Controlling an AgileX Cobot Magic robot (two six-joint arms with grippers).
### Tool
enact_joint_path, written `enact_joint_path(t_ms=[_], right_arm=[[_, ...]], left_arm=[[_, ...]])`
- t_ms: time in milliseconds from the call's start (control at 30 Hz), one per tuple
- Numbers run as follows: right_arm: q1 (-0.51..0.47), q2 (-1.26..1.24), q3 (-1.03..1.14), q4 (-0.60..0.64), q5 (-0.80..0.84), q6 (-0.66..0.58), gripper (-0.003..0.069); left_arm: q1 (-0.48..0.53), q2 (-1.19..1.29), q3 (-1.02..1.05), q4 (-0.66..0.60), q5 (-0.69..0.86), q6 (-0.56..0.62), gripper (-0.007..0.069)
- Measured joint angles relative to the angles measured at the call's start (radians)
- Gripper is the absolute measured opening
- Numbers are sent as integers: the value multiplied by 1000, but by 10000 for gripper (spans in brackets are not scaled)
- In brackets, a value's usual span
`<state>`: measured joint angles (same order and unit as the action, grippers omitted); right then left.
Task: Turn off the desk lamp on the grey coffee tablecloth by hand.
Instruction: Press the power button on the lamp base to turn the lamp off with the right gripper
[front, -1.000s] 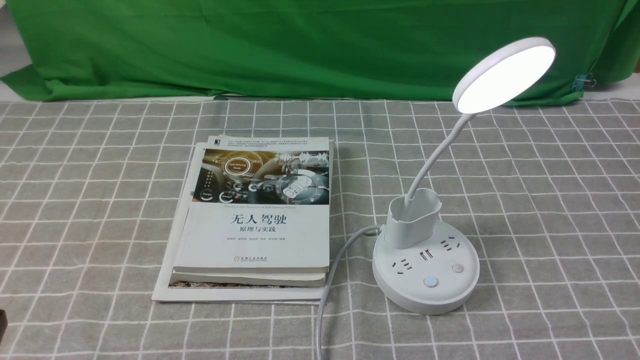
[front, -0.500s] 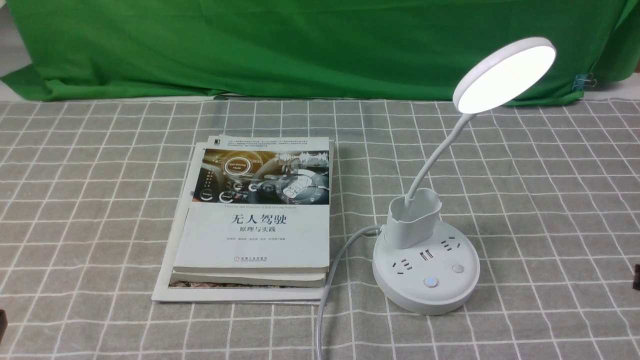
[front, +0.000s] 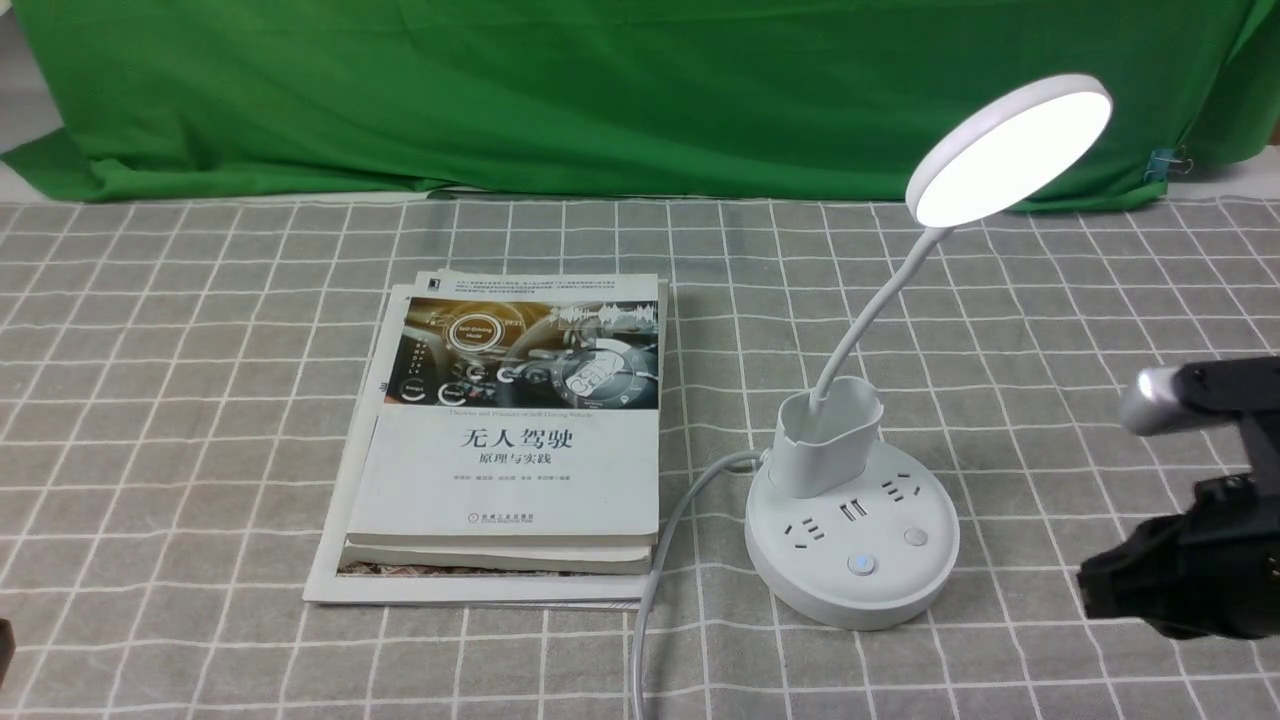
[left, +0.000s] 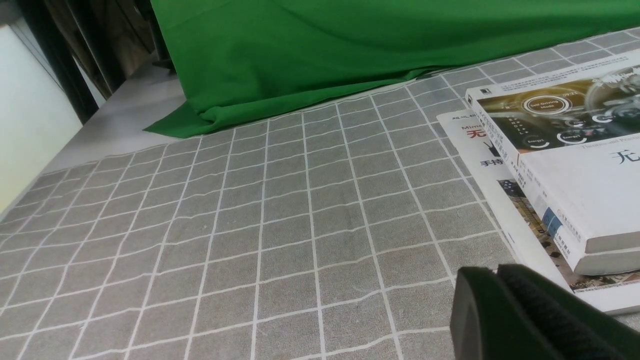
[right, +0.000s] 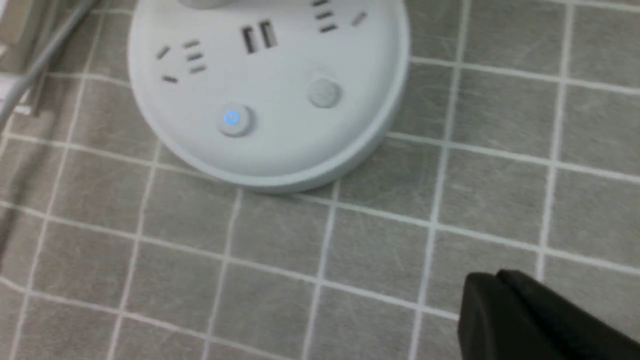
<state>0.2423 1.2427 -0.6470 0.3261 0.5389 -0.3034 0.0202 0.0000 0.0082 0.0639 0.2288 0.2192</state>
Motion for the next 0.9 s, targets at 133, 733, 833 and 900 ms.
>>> enact_joint_path(t_ms=[133,733,833,900], right_arm=[[84,123,-85,-34,-8,14,38],[173,375,-205,-123,-188,74,49],[173,432,-213,-123,-190,76,50],[173,444,-220,-122,-206,77,48]], left_arm=[[0,0,0,0,0,0,19],[0,0,0,0,0,0,19],[0,0,0,0,0,0,19],[0,0,0,0,0,0,19]])
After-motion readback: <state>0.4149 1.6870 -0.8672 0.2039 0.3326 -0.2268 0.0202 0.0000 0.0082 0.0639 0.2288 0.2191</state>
